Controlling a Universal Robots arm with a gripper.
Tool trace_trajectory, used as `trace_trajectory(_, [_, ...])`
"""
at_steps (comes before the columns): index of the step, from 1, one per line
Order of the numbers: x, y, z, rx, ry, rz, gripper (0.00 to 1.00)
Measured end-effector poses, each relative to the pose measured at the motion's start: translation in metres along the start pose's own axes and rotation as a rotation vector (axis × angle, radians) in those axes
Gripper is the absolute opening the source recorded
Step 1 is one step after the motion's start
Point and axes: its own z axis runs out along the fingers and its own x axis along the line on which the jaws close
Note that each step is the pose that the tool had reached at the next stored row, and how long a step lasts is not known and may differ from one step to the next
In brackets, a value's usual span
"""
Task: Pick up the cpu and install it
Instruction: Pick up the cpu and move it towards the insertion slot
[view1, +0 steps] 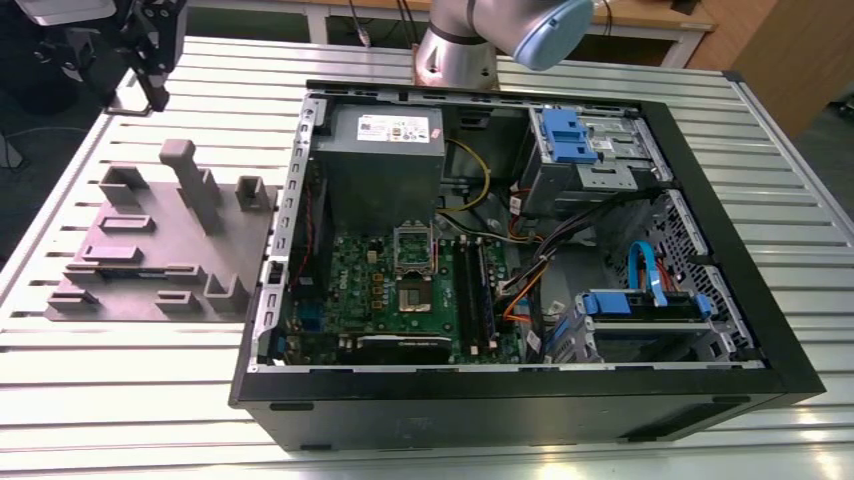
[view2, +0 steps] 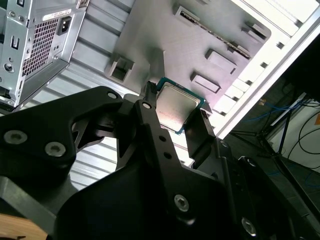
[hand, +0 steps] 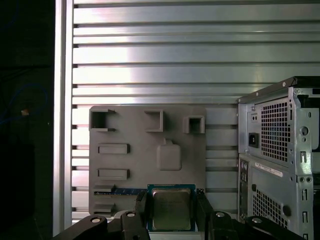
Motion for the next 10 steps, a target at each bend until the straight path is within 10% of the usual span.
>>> trace_trajectory(10, [-0.0026, 0.0001, -0.0001, 0.0, 0.0, 0.0, 0.47])
